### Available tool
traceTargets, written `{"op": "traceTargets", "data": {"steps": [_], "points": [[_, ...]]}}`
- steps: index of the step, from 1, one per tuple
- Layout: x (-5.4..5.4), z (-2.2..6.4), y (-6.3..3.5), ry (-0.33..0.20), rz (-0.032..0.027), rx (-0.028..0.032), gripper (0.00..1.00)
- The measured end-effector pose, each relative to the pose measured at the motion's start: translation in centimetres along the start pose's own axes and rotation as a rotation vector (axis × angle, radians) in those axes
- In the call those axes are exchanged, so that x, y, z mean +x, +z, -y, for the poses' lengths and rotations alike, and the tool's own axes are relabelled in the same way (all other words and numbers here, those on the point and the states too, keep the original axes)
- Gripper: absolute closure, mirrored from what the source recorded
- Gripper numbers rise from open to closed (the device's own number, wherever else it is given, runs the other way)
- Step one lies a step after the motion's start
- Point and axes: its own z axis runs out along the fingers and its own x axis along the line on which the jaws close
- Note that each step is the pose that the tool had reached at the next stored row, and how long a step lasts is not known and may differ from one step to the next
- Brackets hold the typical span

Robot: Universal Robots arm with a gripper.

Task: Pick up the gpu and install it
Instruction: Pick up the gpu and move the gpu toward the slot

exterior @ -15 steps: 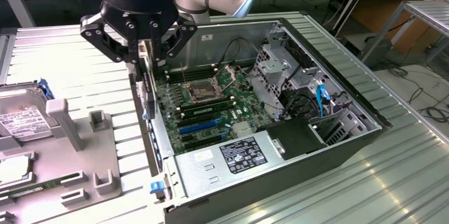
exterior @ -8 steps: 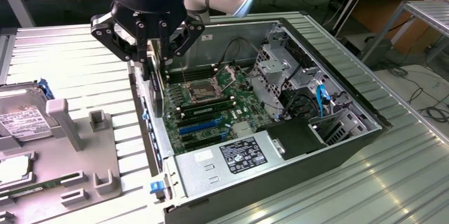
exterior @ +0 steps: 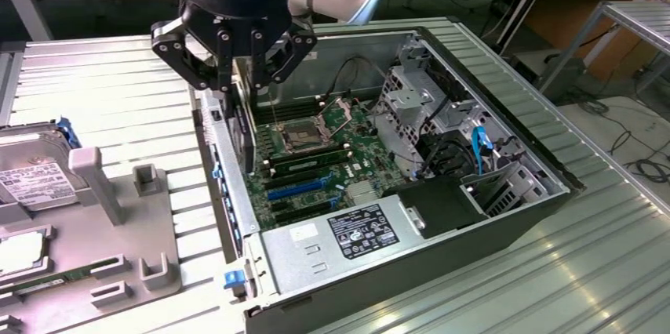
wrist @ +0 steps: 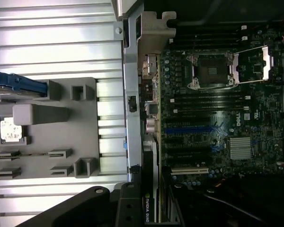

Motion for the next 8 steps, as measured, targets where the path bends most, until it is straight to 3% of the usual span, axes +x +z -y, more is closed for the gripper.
{"op": "traceTargets", "data": {"steps": [8], "points": [[-0.96, -0.07, 0.02, 0.000, 0.0000, 0.0000, 0.73]]}}
